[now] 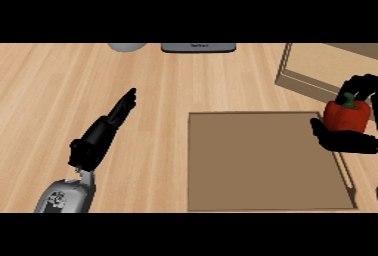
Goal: Pick the bell pepper from the tray and place it in the cardboard box
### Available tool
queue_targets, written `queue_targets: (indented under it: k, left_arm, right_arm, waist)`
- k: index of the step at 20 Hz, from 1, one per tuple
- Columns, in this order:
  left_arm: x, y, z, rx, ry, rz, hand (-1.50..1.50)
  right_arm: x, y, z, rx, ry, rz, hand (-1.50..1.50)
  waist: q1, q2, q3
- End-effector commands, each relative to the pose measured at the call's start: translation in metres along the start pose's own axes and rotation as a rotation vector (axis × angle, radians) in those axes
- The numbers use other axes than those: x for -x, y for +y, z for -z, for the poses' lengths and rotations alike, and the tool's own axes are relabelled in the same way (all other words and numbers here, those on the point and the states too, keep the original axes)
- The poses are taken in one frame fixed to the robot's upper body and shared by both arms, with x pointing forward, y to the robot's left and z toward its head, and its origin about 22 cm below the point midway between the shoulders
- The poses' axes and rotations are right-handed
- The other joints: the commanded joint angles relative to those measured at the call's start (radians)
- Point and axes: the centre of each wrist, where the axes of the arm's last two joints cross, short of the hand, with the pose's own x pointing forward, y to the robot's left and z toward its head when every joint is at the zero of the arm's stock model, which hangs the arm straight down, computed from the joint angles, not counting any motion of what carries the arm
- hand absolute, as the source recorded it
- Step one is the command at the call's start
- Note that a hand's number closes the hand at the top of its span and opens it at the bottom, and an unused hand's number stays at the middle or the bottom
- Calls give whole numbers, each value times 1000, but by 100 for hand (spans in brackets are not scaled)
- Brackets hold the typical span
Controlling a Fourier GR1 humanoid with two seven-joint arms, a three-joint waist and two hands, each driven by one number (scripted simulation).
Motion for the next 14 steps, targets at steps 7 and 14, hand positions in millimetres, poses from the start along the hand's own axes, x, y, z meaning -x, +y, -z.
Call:
queue_targets:
  k: [7, 14]
  left_arm:
    - [4, 1, 11, 11, -2, 2, 0]
    - [6, -6, -1, 19, -6, 4, 0]
  right_arm:
    - [-7, -56, 10, 133, 129, 99, 150]
    - [37, -81, 50, 182, 207, 95, 150]
  waist:
    - [11, 5, 0]
    - [14, 5, 1]
